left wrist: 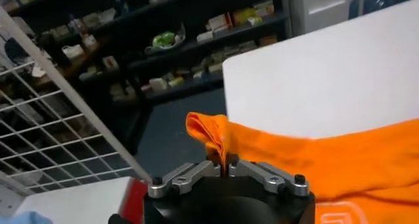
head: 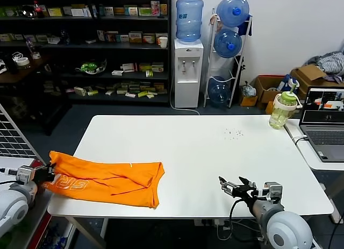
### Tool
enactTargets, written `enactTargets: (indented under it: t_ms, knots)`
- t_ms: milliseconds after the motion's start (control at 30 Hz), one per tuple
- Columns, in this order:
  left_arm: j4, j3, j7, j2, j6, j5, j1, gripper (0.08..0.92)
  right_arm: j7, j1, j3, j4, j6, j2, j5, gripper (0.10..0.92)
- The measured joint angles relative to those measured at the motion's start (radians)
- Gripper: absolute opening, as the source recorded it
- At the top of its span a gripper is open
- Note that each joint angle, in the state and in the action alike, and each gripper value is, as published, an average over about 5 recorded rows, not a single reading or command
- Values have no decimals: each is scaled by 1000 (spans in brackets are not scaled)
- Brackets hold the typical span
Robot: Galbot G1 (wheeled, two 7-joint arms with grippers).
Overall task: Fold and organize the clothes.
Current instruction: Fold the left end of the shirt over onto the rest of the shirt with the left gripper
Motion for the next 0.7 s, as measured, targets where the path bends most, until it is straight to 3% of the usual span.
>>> enactTargets:
  t_ms: [133, 333, 700]
  knots:
    - [-81, 27, -77, -63, 40, -127, -35, 121, 11, 1, -10, -1, -5, 8, -1, 823]
    - [-169, 109, -198, -224, 83, -281, -117, 121, 27, -8, -7, 2, -11, 10, 1, 823]
    - [-231, 256, -307, -442, 116, -353, -233, 121, 43, -11, -2, -12, -13, 22, 4, 823]
